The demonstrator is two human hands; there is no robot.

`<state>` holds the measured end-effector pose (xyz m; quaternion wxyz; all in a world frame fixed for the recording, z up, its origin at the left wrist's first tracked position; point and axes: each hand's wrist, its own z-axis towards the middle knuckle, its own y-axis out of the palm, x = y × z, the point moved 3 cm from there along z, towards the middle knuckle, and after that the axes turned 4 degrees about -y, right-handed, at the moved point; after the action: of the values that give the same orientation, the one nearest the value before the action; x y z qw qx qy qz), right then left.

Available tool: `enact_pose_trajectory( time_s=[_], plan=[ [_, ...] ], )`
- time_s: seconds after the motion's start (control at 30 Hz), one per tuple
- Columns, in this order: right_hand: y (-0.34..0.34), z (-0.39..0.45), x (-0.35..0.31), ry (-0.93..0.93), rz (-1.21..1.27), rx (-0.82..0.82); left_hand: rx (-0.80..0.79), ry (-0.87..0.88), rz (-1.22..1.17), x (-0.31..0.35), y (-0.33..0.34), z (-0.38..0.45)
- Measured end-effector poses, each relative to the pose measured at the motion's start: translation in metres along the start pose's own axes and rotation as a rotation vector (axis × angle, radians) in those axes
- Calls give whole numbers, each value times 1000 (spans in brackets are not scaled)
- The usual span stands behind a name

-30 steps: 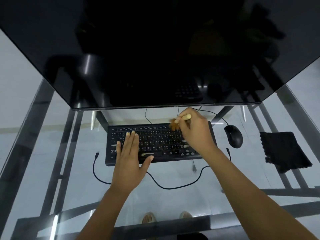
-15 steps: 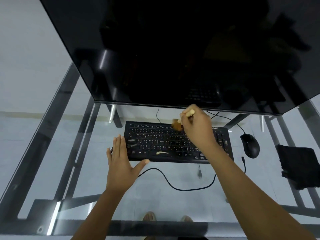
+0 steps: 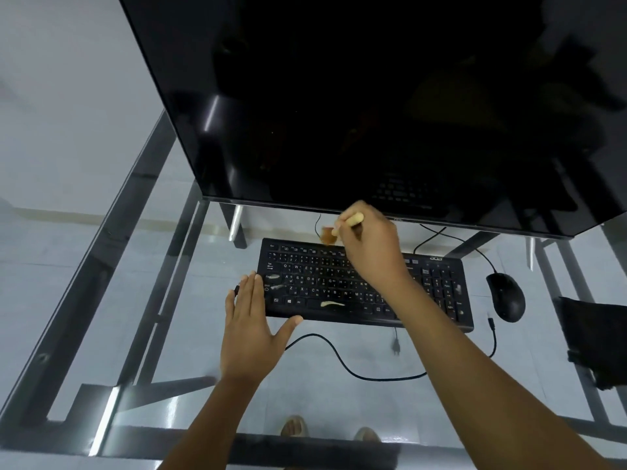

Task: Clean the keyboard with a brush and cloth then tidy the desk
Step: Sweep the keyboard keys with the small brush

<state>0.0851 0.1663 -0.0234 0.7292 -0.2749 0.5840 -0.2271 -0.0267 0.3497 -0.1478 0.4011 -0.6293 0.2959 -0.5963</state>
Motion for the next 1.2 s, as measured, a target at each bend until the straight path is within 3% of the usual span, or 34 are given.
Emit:
enact_pose_trajectory(
  time_s=[0.13,0.23,0.27,0.37,0.5,0.6,0.73,0.83,0.93,0.97,1.07,1.2],
  plan=[
    [18,-4,-5,29,0,-263,-5,-2,-7,-1,0,0],
    [18,3,-7,-36,-41,-23,4,2,-21,0,-1,-1],
    [20,7,-9,-22,8,-12,9,-1,-24,1,-2,0],
    [36,12,-19,-27,3,-176,17,1,-21,-1,-1,0],
    [39,24,-31,-49,52,-12,26,0,-38,-1,-2,-1],
    [53,21,-33,-18,10,-212,17,-31,-90,0,-4,0],
    [49,11,-31,7,48,-42,26,-45,-140,2,-7,0],
    [47,-2,-22,84,108,-184,42,-49,-154,3,-9,-1],
    [25,-9,-6,134,88,28,29,-31,-152,2,-8,-1],
    [21,-10,-2,180,144,24,28,-32,-153,2,-8,0],
    [18,-20,2,274,166,-185,25,-38,-148,2,-8,0],
    [8,-25,-14,152,35,18,35,-39,-157,4,-10,0]
  ],
)
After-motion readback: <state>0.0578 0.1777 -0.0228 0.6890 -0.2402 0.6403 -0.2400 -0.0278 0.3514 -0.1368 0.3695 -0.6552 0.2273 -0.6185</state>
